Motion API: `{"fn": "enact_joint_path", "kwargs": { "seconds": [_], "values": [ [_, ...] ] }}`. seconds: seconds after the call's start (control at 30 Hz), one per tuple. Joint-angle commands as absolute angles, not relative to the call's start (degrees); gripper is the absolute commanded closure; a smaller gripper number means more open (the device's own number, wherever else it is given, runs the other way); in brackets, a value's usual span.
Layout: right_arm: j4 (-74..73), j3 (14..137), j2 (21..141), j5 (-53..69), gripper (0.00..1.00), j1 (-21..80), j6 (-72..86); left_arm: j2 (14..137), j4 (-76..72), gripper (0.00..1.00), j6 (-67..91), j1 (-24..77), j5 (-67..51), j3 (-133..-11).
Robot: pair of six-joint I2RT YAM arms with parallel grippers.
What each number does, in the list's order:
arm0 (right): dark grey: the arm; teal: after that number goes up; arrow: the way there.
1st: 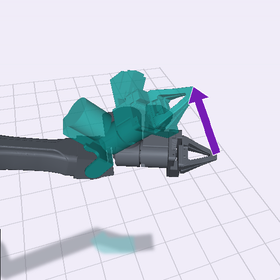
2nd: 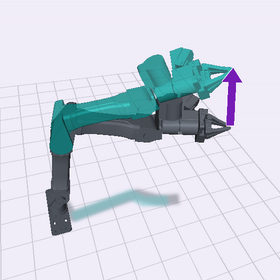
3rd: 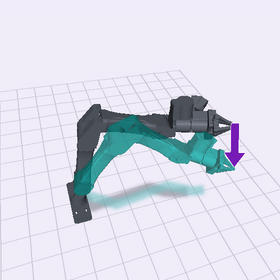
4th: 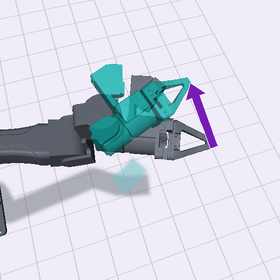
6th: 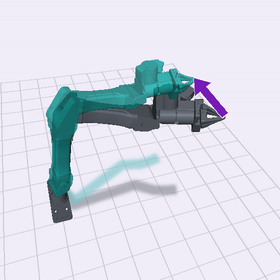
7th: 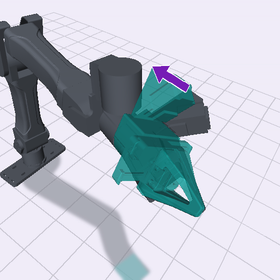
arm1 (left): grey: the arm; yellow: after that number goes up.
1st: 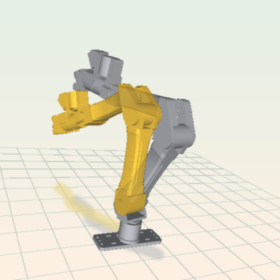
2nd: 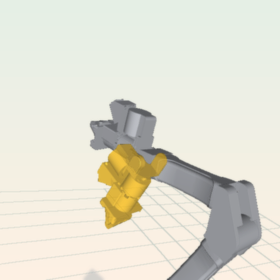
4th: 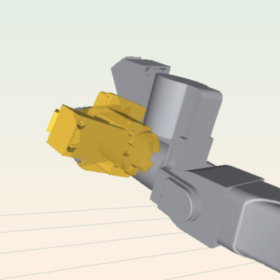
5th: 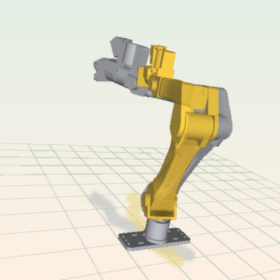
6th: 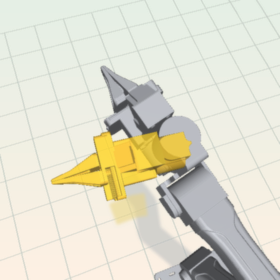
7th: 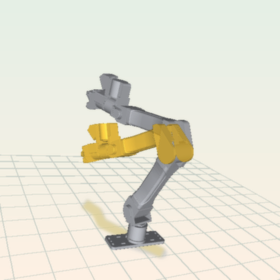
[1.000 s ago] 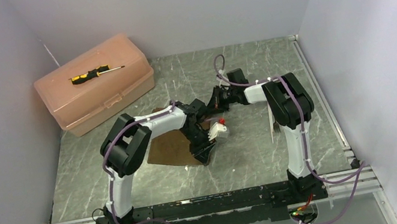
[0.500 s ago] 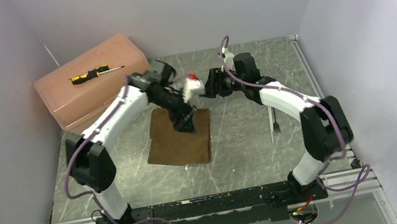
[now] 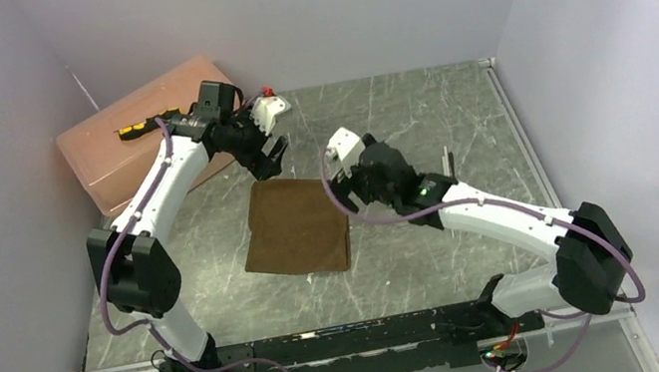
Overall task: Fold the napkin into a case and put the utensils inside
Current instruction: Smooth out the upper triangle-folded napkin at the center of the board, then pick up the lower triangle-folded napkin from the center of the board.
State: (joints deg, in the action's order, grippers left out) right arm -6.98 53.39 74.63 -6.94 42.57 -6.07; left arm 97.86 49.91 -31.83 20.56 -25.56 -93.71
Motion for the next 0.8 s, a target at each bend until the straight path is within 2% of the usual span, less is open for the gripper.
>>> {"fn": "enact_joint_path", "kwargs": {
  "seconds": [0.0,0.13,0.3,0.4,0.5,0.63,0.77],
  "values": [
    [-3.1,47.4,69.2,-25.2,0.0,50.8,-17.4,101.9,41.0,0.06,-28.9,20.3,-18.2,-94.2],
    [2.6,43.8,61.8,-26.6,0.0,51.9,-19.3,109.9,44.4,0.14,-28.1,20.6,-21.5,-99.5],
    [6.4,41.7,55.8,-23.2,0.0,51.5,-18.1,116.0,42.6,0.16,-26.0,21.9,-22.7,-99.7],
    [1.1,43.8,58.6,-23.6,0.0,48.7,-13.0,117.3,40.0,0.17,-26.4,24.0,-21.1,-98.4],
    [-6.5,47.0,60.0,-15.9,0.0,43.9,-9.4,118.2,38.2,0.18,-25.6,26.1,-20.2,-97.9],
    [1.7,39.3,54.0,-11.7,0.0,46.9,-16.2,119.4,38.5,0.18,-25.5,27.6,-20.9,-98.7],
    [-6.3,40.3,58.9,-7.2,0.0,51.2,-23.0,120.9,38.8,0.19,-25.5,28.1,-21.4,-99.5]
  ]
}}
